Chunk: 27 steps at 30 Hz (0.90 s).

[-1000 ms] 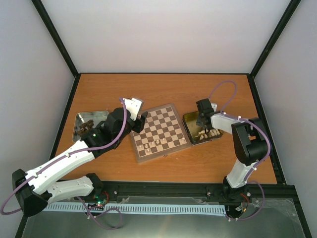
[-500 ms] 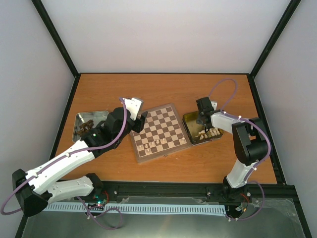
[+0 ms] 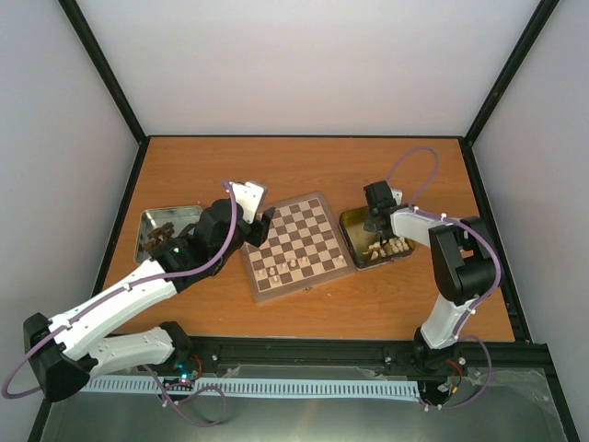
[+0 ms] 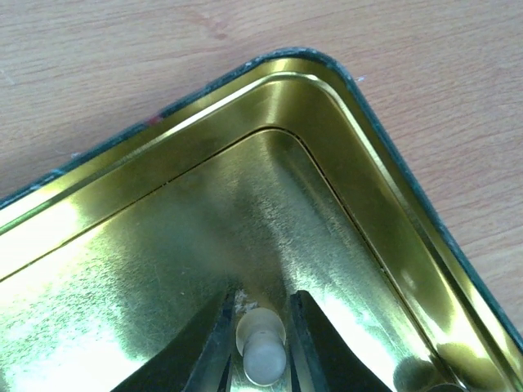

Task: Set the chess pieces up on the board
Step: Pick up the chess piece from the storage box.

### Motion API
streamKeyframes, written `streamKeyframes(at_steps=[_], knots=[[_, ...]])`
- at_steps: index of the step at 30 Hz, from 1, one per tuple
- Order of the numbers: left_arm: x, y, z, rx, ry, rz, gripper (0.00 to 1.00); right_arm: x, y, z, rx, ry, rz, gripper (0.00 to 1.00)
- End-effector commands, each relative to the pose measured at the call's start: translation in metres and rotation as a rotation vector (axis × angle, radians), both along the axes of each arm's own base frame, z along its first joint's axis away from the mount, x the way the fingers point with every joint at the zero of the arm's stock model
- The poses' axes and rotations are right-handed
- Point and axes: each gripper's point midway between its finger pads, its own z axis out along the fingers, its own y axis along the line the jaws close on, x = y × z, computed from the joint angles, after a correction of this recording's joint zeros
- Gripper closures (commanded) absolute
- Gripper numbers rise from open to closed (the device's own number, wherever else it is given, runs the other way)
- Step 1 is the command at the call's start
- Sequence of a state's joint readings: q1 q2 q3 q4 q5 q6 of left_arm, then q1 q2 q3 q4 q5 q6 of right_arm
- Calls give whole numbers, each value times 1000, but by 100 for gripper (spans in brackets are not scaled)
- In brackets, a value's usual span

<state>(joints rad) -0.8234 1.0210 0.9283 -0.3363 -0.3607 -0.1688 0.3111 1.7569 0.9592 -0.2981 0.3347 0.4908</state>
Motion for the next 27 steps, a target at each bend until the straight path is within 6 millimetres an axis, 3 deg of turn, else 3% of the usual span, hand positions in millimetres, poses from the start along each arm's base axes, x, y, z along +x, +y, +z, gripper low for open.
streamKeyframes(at_steps=[1,9,17,22,27], knots=[[4,1,9,-14,-29,4,42,6,2,0,-1,-9,-8,80],[4,0,9,-17,-26,3,42,7,-1,12,-23,-34,2,91],[5,3,11,-23,-38,18,42,2,21,54,2,-104,83,92],[6,6,14,-35,-48,36,42,-11,52,88,29,-153,167,91],[6,14,21,-62,-73,71,42,-34,107,106,78,-165,305,91]])
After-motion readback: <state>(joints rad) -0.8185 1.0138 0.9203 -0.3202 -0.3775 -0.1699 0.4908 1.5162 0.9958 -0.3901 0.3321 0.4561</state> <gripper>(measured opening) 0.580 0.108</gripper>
